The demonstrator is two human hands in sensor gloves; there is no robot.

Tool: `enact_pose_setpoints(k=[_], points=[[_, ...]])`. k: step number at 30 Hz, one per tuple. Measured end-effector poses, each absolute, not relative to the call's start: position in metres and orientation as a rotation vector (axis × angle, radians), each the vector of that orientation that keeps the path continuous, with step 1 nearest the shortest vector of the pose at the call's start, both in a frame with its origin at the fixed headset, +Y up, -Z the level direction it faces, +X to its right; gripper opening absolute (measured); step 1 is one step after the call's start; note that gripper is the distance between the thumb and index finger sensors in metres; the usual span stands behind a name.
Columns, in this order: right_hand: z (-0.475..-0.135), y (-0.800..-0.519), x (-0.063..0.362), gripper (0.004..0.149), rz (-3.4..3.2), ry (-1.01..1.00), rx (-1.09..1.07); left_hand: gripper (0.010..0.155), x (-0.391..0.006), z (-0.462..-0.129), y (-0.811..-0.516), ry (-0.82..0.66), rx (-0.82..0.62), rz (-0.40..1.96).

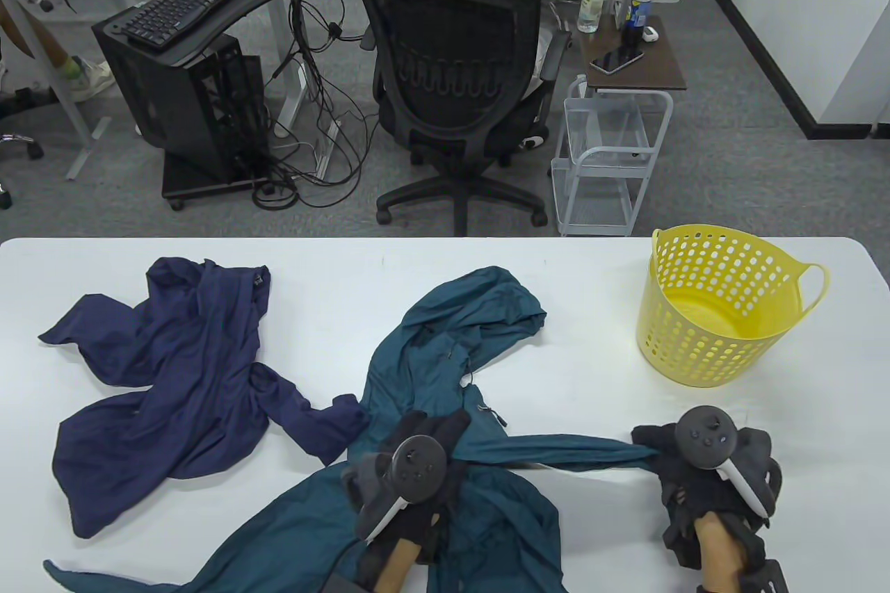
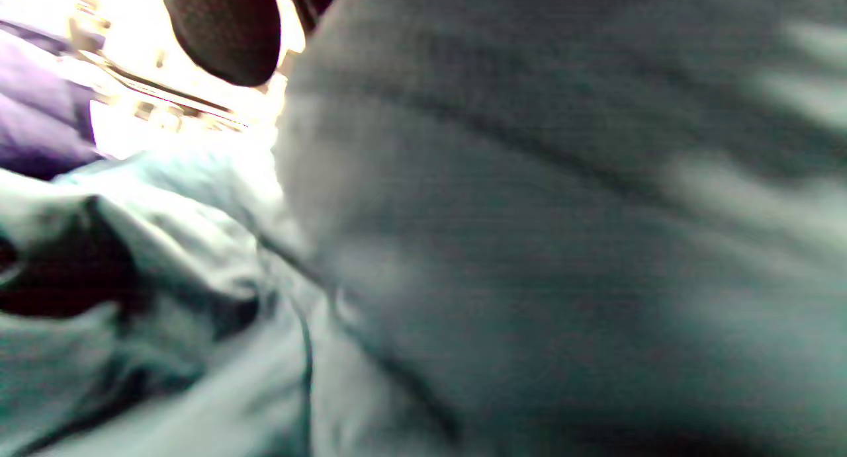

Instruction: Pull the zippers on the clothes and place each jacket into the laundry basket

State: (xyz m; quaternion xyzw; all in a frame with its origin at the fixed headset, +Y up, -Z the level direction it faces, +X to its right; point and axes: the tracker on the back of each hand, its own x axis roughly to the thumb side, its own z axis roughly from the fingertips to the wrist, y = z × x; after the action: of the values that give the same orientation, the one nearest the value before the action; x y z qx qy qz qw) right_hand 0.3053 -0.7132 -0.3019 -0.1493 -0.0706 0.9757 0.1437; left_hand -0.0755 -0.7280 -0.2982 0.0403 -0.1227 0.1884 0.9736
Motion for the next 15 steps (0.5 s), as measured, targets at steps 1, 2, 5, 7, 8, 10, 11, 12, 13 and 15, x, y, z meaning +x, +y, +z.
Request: enact_pose_setpoints(k=[1,2,5,7,8,10,11,12,13,15], points=[[-0.297,-0.707,0.311,0.038,2.827,-0.363,-0.513,0.061,-0.071,-0.298,-0.729,-0.319,0.022,0.362],[-0.291,-0.701,0.318,0.04,2.82,-0.54,-0.589,0.067,-0.069,-0.297,-0.731,-0.38,-0.031,0.352],[-0.285,-0.698,0.33,0.053,2.766,-0.399,-0.517,0.074,-0.068,-0.295,-0.73,-0.424,-0.064,0.335],[-0.284,-0.709,0.33,0.062,2.73,-0.066,-0.446,0.072,-0.074,-0.294,-0.725,-0.381,-0.019,0.331],[-0.285,-0.713,0.328,0.067,2.718,0.049,-0.42,0.071,-0.078,-0.294,-0.723,-0.343,-0.005,0.338],[-0.286,-0.721,0.316,0.074,2.691,0.26,-0.303,0.065,-0.092,-0.294,-0.717,-0.222,0.033,0.394],[-0.287,-0.721,0.307,0.076,2.681,0.297,-0.246,0.064,-0.099,-0.294,-0.715,-0.176,0.04,0.426],[-0.287,-0.719,0.298,0.076,2.68,0.309,-0.189,0.062,-0.107,-0.294,-0.713,-0.119,0.047,0.459],[-0.287,-0.717,0.289,0.075,2.68,0.294,-0.138,0.062,-0.112,-0.294,-0.712,-0.089,0.047,0.475],[-0.289,-0.713,0.259,0.069,2.663,0.23,0.006,0.06,-0.125,-0.295,-0.712,0.002,-0.001,0.491]])
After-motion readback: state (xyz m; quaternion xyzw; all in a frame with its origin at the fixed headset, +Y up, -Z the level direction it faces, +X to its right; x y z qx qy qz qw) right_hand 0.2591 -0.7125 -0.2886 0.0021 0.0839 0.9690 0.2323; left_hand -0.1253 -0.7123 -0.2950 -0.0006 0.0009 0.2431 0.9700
